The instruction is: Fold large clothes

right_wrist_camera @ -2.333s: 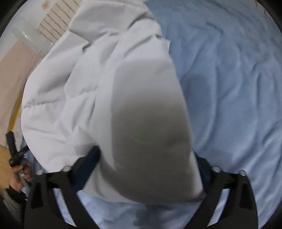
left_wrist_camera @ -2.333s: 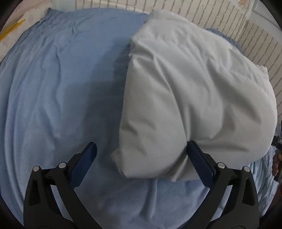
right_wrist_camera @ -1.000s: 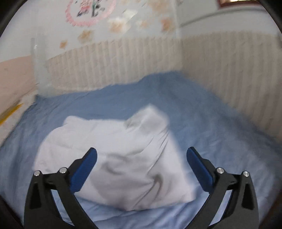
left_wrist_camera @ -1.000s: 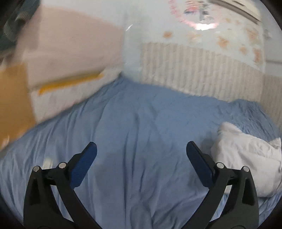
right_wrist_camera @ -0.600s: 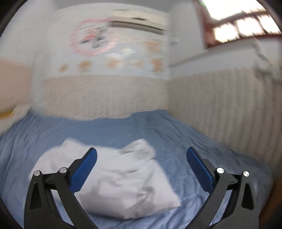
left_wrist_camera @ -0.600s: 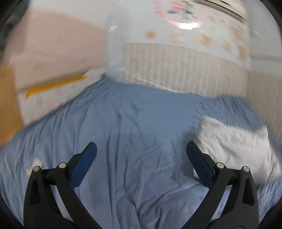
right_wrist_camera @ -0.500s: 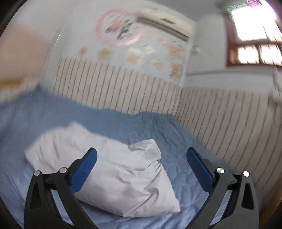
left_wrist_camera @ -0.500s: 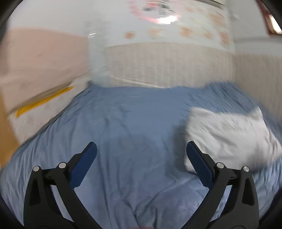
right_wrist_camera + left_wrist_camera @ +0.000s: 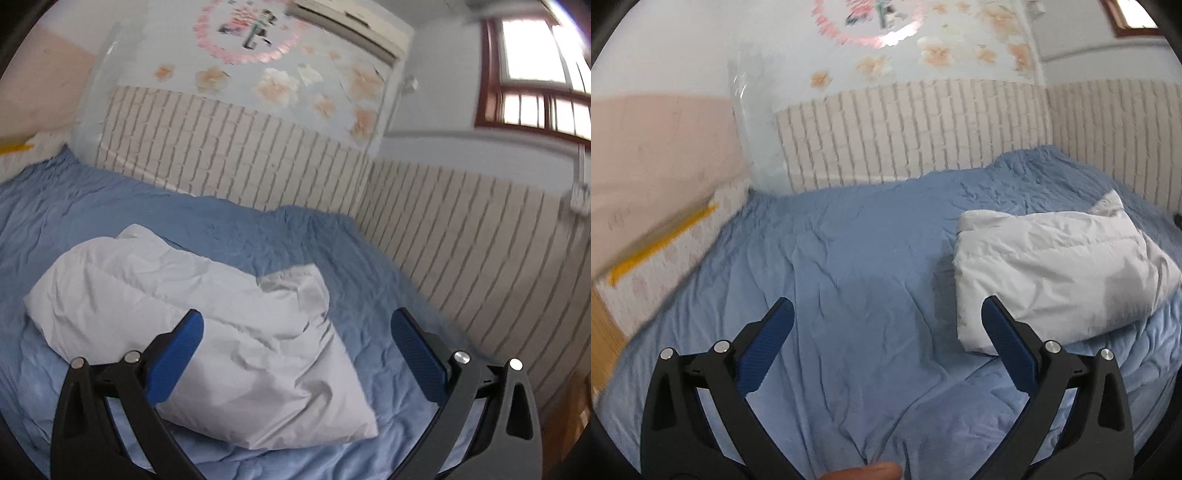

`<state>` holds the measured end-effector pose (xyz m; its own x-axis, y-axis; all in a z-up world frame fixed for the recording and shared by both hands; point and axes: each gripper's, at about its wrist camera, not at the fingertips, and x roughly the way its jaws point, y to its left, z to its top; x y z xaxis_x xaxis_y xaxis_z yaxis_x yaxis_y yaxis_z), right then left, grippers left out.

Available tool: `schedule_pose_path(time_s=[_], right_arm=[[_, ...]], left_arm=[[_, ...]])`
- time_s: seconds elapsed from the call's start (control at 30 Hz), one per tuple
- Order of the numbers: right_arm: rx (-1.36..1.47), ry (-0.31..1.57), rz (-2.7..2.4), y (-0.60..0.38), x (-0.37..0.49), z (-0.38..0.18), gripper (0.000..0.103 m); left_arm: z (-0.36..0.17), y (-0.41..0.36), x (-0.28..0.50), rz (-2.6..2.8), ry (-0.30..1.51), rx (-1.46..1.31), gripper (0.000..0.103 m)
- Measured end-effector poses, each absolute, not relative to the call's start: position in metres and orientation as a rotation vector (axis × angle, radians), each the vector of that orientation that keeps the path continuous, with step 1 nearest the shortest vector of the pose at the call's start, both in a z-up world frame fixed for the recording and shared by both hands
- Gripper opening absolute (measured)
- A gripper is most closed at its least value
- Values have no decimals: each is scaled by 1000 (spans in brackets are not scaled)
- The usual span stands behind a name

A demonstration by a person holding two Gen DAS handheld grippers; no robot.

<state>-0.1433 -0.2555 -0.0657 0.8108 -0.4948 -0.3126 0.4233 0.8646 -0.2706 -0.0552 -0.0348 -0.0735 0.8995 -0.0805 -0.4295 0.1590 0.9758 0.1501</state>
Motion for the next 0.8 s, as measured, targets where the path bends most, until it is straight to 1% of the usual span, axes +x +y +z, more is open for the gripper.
schedule_pose_path(time_s=[0.07, 0.13, 0.33, 0.47, 0.7, 0.8], right_arm=[[-160, 412, -468, -261, -140, -69, 101], [-153, 417, -453, -261, -139, -72, 101], [-153, 374, -431, -253, -156, -68, 101], [-120, 324, -393, -250, -175, -58, 101], [-48, 389, -341, -261, -175, -58, 101], [37, 387, -361, -274, -181, -58, 101]], left_arm=[[-81, -24, -40, -70, 511, 142, 100], [-82, -14, -35, -31, 531, 102, 100], [-75, 5, -54, 56, 449, 41, 100], [-71, 7, -63, 38, 437, 29, 100], [-68, 7, -61, -34, 498, 10, 100], [-64, 6, -69, -63, 470, 11, 100]])
